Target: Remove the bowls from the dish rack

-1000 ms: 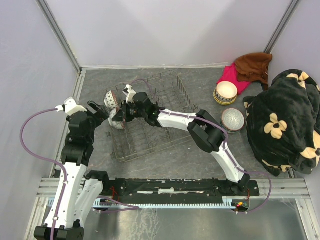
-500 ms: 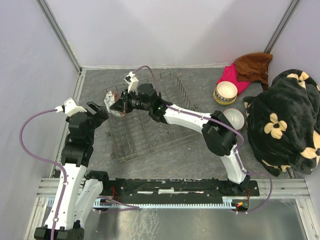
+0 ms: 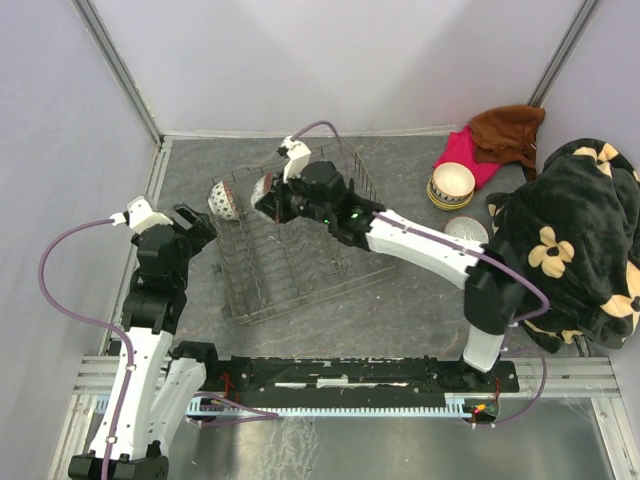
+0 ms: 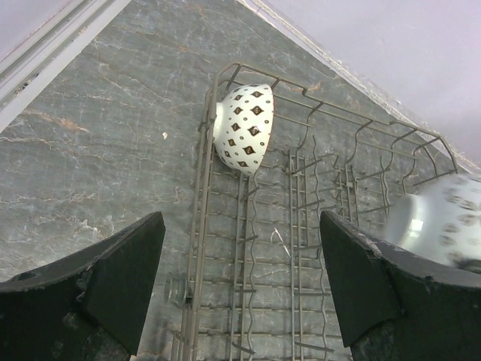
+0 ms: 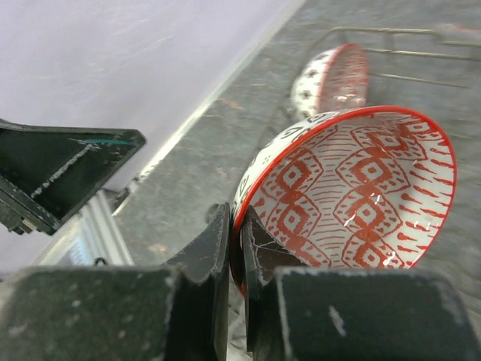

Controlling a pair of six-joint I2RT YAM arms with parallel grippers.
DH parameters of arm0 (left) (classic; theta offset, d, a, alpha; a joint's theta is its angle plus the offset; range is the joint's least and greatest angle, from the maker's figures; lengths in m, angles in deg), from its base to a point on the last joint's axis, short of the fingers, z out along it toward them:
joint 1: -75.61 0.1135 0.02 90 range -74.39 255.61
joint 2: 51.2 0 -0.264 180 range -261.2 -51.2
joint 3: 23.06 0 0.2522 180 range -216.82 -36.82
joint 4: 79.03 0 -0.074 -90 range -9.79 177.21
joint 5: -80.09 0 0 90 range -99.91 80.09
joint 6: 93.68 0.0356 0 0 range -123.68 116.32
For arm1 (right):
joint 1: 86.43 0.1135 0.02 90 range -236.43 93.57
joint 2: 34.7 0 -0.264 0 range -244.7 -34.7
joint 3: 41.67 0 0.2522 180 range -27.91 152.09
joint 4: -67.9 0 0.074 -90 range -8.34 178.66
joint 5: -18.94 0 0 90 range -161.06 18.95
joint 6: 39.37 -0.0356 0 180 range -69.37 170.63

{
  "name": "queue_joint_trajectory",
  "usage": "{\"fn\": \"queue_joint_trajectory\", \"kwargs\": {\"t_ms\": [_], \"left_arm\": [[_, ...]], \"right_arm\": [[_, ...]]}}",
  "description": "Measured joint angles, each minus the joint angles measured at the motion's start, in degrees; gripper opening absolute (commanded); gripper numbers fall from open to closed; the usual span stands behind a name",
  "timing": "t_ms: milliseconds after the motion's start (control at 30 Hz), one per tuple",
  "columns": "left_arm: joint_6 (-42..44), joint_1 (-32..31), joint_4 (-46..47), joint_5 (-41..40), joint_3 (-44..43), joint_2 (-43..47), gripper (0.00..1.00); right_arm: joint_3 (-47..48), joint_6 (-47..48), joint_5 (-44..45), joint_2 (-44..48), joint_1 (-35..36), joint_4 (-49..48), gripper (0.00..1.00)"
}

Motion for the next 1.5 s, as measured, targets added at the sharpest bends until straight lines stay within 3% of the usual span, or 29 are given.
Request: {"fn": "queue_joint_trajectory", "kwargs": {"t_ms": [400,767,1033,1300,1500], "left_arm": [[-0.02,-0.02,1.05,0.61,0.00,-1.62,0.90],[-0.02,0.00,3.39,1.07,0.55,-2.91,0.90],[-0.04,0.00,3.98,2.05,0.96,-3.65,0.90],[-0.04,0.00,4.42,2.21,0.98,-3.89,0.90],[-0.04,0.00,4.46,2.34,0.98,-4.17,0.90]], "right_arm": [[-4.63,11.32,26.12,23.96,-9.29,30.32,0.01],[-9.31,13.25,37.07,30.05,-19.19,54.82,0.01],[-16.85,14.67,35.80,30.08,-29.03,58.51,0.01],[-23.08,15.82,29.92,29.51,-37.59,55.60,0.01],[-25.33,15.82,26.10,27.19,-40.09,51.52,0.01]]}}
